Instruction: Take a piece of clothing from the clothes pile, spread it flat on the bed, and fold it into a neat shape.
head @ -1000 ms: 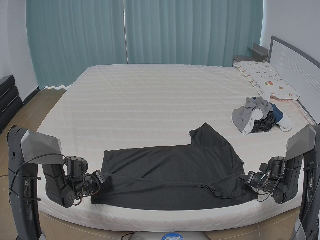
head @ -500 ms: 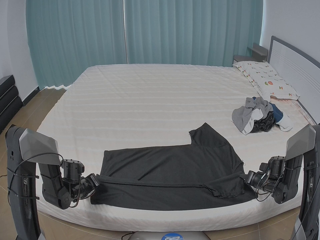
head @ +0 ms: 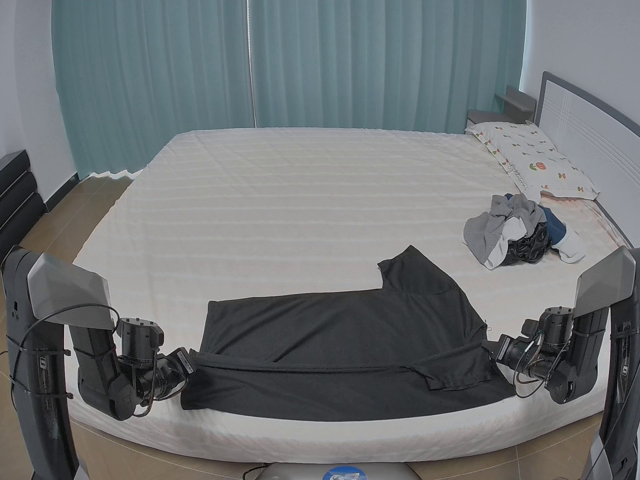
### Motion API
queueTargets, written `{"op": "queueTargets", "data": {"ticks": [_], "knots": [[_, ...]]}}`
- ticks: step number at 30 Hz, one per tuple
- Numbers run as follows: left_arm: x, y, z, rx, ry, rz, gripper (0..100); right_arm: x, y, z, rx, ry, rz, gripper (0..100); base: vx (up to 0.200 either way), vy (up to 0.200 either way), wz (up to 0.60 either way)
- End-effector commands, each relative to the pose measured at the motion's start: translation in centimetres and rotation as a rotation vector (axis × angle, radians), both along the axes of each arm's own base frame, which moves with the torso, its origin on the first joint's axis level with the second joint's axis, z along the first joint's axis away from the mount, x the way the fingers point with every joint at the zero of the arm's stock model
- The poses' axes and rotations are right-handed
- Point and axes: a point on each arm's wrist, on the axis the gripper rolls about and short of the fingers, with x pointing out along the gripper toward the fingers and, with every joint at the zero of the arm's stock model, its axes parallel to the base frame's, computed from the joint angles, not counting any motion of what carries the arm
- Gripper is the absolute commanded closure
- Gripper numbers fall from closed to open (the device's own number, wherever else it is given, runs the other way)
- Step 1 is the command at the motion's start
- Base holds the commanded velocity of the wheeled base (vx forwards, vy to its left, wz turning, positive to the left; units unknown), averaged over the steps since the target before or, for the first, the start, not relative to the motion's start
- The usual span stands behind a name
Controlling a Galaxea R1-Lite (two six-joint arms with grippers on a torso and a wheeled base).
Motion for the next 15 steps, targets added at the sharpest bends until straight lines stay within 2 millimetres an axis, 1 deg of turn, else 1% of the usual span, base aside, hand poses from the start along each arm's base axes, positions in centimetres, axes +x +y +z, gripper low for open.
{"op": "queueTargets", "data": {"ticks": [1,7,11,15], "knots": [[-0.7,-0.1,1.1,0.015,-0.007,-0.017,100,0.2,-0.2,0.4,0.000,-0.023,-0.005,100,0.000,0.000,0.00],[-0.8,-0.1,0.8,0.032,0.042,-0.027,100,0.3,-0.1,0.4,-0.001,-0.028,-0.003,100,0.000,0.000,0.00],[-0.2,-0.2,0.2,0.029,0.041,-0.025,100,0.8,-0.1,0.2,-0.001,-0.036,-0.003,100,0.000,0.000,0.00],[0.3,-0.2,-0.3,0.029,0.041,-0.025,100,0.8,-0.1,-0.1,-0.001,-0.026,-0.003,100,0.000,0.000,0.00]]}}
